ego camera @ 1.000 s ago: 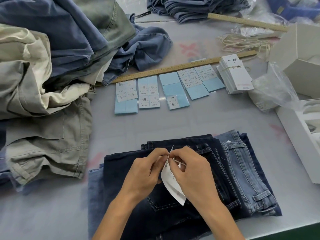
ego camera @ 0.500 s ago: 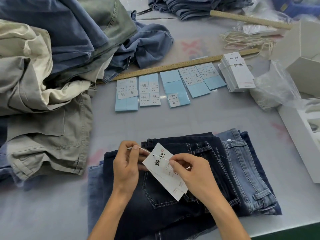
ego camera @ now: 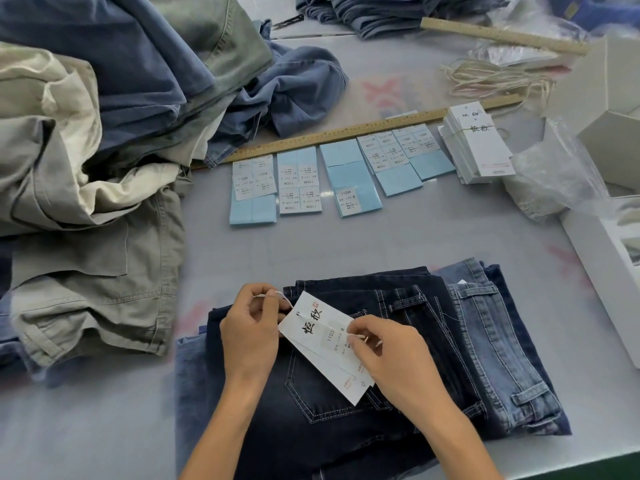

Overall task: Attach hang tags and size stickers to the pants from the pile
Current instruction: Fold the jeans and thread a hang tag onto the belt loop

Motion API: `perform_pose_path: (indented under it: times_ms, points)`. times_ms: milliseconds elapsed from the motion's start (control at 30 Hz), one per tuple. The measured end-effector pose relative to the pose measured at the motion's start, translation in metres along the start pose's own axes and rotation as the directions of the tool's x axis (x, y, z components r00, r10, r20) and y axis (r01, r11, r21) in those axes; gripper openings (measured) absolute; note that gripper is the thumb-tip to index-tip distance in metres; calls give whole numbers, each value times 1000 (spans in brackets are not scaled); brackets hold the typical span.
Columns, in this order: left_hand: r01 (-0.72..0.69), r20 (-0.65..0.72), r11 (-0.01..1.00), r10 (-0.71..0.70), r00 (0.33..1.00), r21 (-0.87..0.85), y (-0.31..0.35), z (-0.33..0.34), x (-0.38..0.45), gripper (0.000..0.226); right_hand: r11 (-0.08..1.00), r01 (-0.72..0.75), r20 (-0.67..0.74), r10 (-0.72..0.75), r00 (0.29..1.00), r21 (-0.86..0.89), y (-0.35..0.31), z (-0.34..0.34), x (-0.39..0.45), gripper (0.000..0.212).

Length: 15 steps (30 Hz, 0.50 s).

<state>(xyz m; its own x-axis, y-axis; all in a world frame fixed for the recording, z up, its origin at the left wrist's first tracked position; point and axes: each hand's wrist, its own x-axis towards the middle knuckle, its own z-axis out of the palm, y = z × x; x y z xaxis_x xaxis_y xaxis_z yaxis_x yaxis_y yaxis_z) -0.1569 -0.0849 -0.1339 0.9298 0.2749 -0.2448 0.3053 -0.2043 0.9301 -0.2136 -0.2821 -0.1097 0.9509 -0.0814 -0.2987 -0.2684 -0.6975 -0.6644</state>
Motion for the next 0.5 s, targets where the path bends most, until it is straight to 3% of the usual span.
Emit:
perform_pose_path:
  times_ms: [67, 133, 200, 267, 367, 433, 500]
  points:
    - [-79, -52, 974, 92, 994, 210, 2, 8, 1, 11, 994, 46, -15, -48, 999, -95, -6, 3, 4, 9]
    - [-199, -81, 868, 262, 962, 454, 8, 21, 0, 13, 991, 75, -30, -78, 996, -107, -13, 6, 9, 12]
    - [-306, -45, 787, 388, 920, 536, 15, 34, -2, 17, 996, 69, -30, -71, 997, -59, -20, 7, 9, 14]
    - [-411, 45, 755, 454, 890, 511, 22, 44, 0, 25, 999, 50, 3, -50, 999, 16, -27, 5, 0, 20]
    - [-491, 373, 834, 385, 844, 251, 36, 42, 14, 14, 962, 90, 71, -112, 991, 256, -36, -10, -24, 27]
    - [-455, 590, 886, 322, 740, 87, 50, 36, 24, 7, 880, 131, 51, -173, 984, 457, -42, -23, -40, 25]
    - [-473, 697, 880, 309, 647, 49, 60, 40, 28, 11, 818, 122, 20, -161, 987, 562, -41, -30, -51, 19]
